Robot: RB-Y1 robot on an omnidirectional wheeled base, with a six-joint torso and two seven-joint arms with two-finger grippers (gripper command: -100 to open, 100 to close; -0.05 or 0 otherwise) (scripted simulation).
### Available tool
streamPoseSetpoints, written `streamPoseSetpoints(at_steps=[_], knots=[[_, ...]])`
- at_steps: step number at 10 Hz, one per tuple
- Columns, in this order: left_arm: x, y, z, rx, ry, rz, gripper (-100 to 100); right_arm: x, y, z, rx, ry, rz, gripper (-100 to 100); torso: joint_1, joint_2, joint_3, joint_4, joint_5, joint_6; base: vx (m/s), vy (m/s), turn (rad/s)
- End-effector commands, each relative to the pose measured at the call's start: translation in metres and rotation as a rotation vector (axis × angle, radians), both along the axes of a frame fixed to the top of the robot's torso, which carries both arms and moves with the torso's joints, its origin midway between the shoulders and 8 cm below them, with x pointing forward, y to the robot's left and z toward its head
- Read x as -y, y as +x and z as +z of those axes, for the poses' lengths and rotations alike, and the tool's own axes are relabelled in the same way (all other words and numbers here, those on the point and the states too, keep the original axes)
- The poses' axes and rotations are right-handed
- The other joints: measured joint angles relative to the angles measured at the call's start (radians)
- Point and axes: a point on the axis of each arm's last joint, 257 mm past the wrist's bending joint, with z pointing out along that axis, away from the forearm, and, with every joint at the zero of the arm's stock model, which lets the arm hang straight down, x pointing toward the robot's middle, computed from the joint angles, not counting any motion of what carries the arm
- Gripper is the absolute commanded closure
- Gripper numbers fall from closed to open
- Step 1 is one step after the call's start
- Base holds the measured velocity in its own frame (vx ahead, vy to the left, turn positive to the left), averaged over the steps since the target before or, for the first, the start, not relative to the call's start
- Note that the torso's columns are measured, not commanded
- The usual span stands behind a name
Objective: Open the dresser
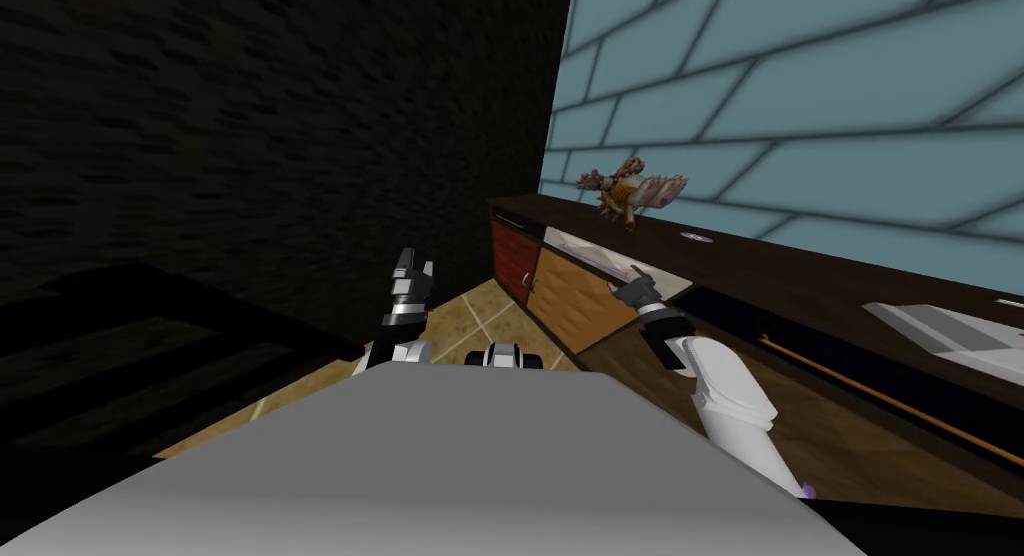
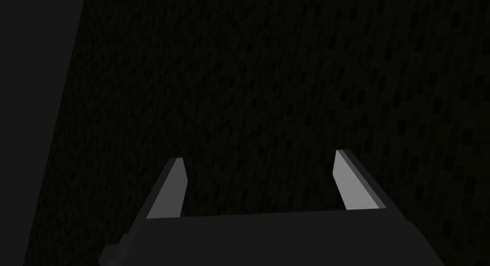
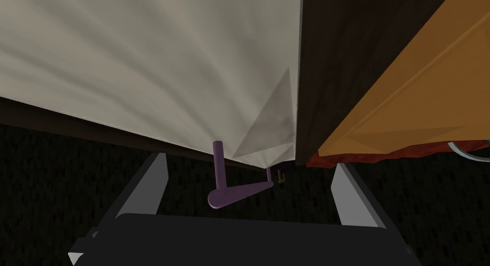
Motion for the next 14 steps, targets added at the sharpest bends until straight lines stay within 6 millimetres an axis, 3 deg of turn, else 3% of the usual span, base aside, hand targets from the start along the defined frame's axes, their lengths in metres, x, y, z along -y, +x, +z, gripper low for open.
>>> streamPoseSetpoints(at_steps=[1,2,3,5,6,10,11,13,14], knots=[[0.000,0.000,0.000,0.000,0.000,0.000,0,0.037,0.001,0.003,0.006,0.011,-0.080,-100,-0.001,-0.001,0.000,0.000,0.000,0.001,-0.116,0.034,0.191],[0.000,0.000,0.000,0.000,0.000,0.000,0,0.034,0.002,0.002,0.006,0.007,-0.067,-100,-0.003,-0.006,-0.003,-0.001,-0.001,0.001,-0.042,0.010,0.020],[0.000,0.000,0.000,-0.001,0.000,0.000,0,0.016,-0.001,-0.001,-0.001,0.008,-0.036,100,-0.004,-0.010,-0.006,-0.003,-0.001,0.001,0.072,-0.035,-0.320],[0.000,0.000,0.000,-0.001,0.001,0.001,0,-0.027,-0.006,-0.007,-0.010,0.004,0.051,100,-0.005,-0.013,-0.008,-0.004,-0.001,0.001,0.174,-0.069,-0.444],[0.000,0.000,0.000,-0.001,0.001,0.001,0,-0.027,-0.006,-0.007,-0.010,0.004,0.051,100,-0.003,-0.010,-0.007,-0.003,-0.001,0.000,0.146,-0.032,-0.133],[0.000,0.000,0.000,-0.001,0.001,0.001,0,-0.111,-0.024,-0.010,-0.012,0.006,0.221,100,-0.002,-0.004,-0.002,-0.001,-0.001,0.000,0.154,-0.033,-0.367],[0.000,0.000,0.000,-0.001,0.001,0.001,0,-0.111,-0.024,-0.010,-0.012,0.006,0.221,100,-0.002,-0.007,-0.004,-0.002,-0.001,0.000,0.133,-0.003,-0.191],[0.000,0.000,0.000,-0.001,0.001,0.001,0,-0.151,-0.037,-0.007,-0.003,0.010,0.303,100,0.000,-0.001,-0.001,0.000,0.000,0.000,0.113,-0.013,-0.351],[0.000,0.000,0.000,-0.001,0.001,0.001,0,-0.151,-0.037,-0.007,-0.003,0.010,0.303,100,-0.002,-0.003,-0.001,-0.001,-0.001,0.000,0.089,-0.001,-0.158]])
